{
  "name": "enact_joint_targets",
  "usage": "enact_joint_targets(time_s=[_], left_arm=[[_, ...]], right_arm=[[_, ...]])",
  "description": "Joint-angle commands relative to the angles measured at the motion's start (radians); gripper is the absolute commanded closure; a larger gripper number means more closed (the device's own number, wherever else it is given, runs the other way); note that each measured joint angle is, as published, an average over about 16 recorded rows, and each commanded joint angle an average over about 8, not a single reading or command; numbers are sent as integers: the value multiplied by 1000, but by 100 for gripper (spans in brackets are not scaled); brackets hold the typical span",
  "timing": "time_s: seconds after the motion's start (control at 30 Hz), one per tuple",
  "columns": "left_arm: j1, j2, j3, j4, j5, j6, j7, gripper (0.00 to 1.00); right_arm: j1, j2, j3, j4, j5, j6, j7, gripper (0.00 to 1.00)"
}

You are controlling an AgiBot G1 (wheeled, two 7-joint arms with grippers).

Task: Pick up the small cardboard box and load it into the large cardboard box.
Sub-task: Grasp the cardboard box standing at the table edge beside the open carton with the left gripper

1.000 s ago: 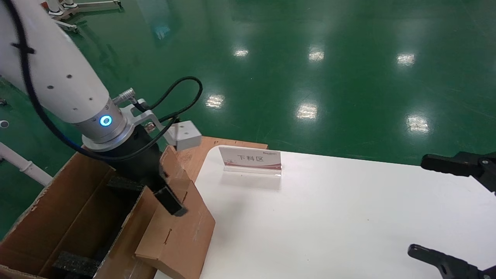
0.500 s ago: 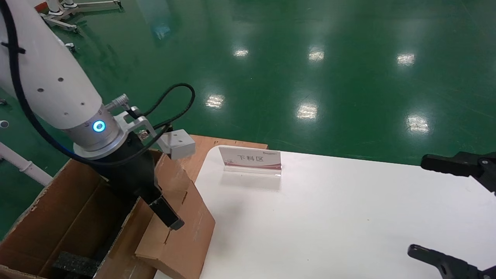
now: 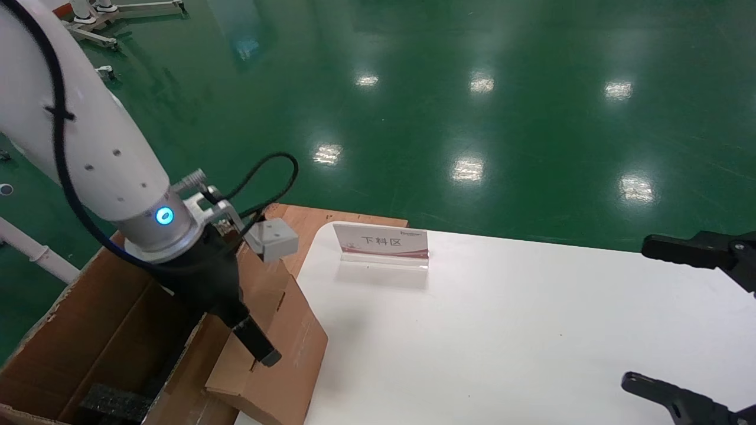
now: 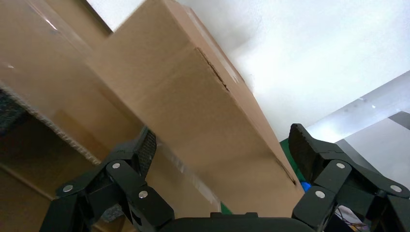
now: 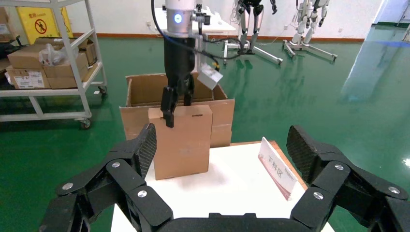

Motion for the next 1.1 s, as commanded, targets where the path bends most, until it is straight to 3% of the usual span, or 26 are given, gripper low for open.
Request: enact_joint_targets(time_s=[0.03,0.23,0.27,0.5,0.53,1.1], left_arm=[[15,1,6,3,7,-16,-2,0],[64,17,21,30,39,-74,0,0],[69,18,22,34,41,-80,0,5],[73,20,22,37,44,-84,-1,93],[72,19,22,36,43,-83,-1,100],[56,15,17,26,36,-65,0,100]], right_arm=[[0,0,0,0,0,0,0,0],[0,0,0,0,0,0,0,0],[0,0,0,0,0,0,0,12],[0,0,0,0,1,1,0,100],[0,0,0,0,1,1,0,100],[0,0,0,0,1,0,0,100]])
